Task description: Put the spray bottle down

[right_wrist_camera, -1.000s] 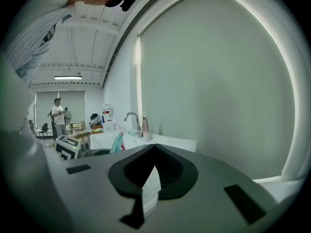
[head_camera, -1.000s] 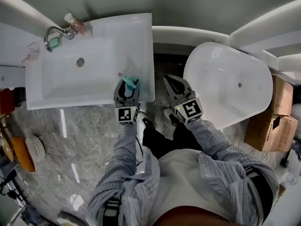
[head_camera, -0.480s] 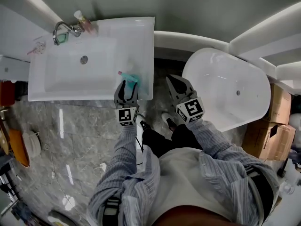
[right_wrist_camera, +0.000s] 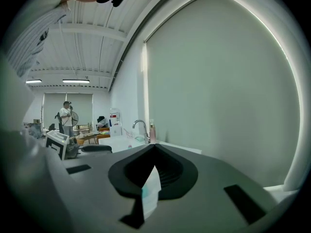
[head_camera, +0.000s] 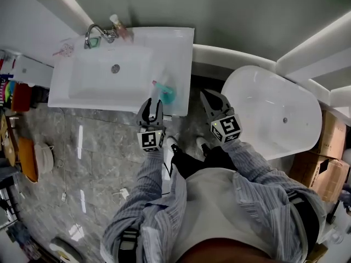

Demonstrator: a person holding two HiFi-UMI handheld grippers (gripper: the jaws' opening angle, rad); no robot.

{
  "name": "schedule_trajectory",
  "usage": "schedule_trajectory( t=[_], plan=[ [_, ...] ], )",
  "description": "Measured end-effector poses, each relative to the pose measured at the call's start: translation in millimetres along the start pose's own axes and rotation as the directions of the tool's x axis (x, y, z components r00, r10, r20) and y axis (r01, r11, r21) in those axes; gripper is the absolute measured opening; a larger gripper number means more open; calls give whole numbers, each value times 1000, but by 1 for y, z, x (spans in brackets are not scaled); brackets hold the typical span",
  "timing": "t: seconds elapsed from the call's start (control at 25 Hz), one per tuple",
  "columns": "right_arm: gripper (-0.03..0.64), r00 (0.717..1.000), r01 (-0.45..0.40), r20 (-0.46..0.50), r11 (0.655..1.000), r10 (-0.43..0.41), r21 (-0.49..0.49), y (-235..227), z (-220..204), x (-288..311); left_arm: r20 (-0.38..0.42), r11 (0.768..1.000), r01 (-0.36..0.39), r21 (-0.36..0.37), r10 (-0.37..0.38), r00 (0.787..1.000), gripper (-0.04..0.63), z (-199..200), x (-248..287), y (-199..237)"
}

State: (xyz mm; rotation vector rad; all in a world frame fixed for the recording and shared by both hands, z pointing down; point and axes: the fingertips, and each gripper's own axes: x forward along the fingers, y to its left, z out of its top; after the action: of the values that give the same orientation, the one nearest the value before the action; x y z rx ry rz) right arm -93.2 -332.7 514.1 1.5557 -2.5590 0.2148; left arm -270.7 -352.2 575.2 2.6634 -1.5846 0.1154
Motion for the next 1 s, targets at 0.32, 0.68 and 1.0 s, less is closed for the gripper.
schedule_trajectory(
  t=[0.32, 0.68, 1.0],
  plan=[
    [15, 1000, -21, 9, 1000, 21, -2, 12, 25, -7, 35, 999, -40, -10, 40, 999, 62, 56, -34, 18],
    [15, 1000, -7, 14, 1000, 7, 23, 16, 35, -14, 51, 987, -154, -51, 156, 986, 2, 100, -67, 52],
    [15, 999, -27, 39, 999, 26, 30, 23, 51, -1, 92, 989, -145, -27, 147, 985, 2, 130, -70, 56]
  ],
)
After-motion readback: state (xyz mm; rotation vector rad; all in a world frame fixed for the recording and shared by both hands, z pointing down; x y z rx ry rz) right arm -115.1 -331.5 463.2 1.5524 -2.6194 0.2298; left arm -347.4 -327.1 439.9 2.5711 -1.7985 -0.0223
